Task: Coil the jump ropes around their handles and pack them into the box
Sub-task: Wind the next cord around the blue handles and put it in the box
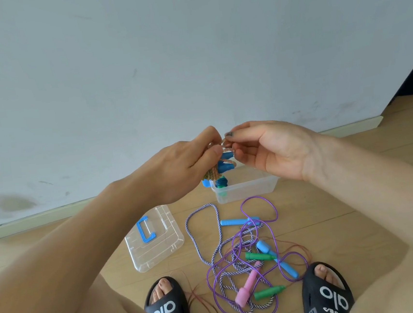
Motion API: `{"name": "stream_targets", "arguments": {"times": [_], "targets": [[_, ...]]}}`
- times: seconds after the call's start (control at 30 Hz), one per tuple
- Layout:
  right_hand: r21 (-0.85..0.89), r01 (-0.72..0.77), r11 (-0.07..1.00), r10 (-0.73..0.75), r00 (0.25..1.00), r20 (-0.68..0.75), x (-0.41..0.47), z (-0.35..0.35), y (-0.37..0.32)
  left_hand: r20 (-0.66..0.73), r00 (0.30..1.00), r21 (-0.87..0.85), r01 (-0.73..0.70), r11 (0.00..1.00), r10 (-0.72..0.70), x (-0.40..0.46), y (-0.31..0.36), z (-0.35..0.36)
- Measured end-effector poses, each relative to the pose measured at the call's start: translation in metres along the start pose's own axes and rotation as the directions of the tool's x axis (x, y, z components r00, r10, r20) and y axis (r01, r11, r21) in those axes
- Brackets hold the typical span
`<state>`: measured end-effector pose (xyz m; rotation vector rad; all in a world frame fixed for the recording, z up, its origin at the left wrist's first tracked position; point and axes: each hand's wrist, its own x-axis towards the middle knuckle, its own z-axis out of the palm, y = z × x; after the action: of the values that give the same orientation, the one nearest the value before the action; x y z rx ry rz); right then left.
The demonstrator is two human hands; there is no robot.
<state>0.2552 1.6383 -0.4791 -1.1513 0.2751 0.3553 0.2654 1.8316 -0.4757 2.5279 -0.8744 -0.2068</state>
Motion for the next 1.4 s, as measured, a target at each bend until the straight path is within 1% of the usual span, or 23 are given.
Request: {"name": "stream_targets", "arguments": {"times": [0.13,0.27,0.37,0.47,0.67,0.77,0.9,1.07,1.17,1.23,1.4], "targets": [[-0.161,0.147,0.976,-0.155,0.987,-0.04,-0.001,0.001,0.007,-0.039,0.999,-0.01,-0.004,1.0,0.004,0.002,0.003,0.002],[-0.137,0.192,0.972,-0.201,0.978,-0.057,-0.001,0.003,0.009,-0.054,0.998,0.02,-0.013,1.0,0.014,0.006,0.004,0.001],[-0.116,0.193,0.974,-0.2,0.978,-0.054,-0.003,0.001,0.006,-0.039,0.999,0.077,-0.012,0.997,0.015,0.007,0.002,-0.001],[-0.14,0.183,0.973,-0.19,0.981,-0.041,-0.005,-0.001,0.006,-0.034,0.999,0.125,-0.027,0.992,0.032,0.008,0.003,0.0],[-0.152,0.081,0.985,-0.083,0.997,-0.007,-0.007,-0.003,0.001,-0.039,0.997,0.174,-0.053,0.983,0.06,0.008,0.002,0.003],[-0.188,0.021,0.982,-0.028,0.999,-0.034,-0.007,-0.004,0.0,-0.038,0.996,0.196,-0.067,0.978,0.076,0.01,0.002,0.003],[-0.148,-0.017,0.989,0.004,0.996,-0.089,-0.006,-0.005,0.004,-0.029,0.996,0.223,-0.072,0.972,0.081,0.011,0.004,0.003],[-0.195,0.032,0.98,-0.053,0.993,-0.104,-0.007,-0.003,0.008,-0.067,0.998,0.136,-0.006,0.991,0.015,0.011,0.005,0.008],[-0.215,0.055,0.975,-0.079,0.991,-0.107,-0.008,-0.002,0.009,-0.104,0.995,0.149,0.016,0.989,0.0,0.012,0.008,0.011],[-0.215,0.076,0.974,-0.1,0.99,-0.103,-0.008,-0.003,0.008,-0.121,0.993,0.126,0.028,0.992,-0.013,0.014,0.008,0.012],[-0.303,0.11,0.947,-0.14,0.987,-0.079,-0.008,-0.002,0.01,-0.13,0.989,-0.018,0.075,0.997,-0.077,0.015,0.007,0.009]]}}
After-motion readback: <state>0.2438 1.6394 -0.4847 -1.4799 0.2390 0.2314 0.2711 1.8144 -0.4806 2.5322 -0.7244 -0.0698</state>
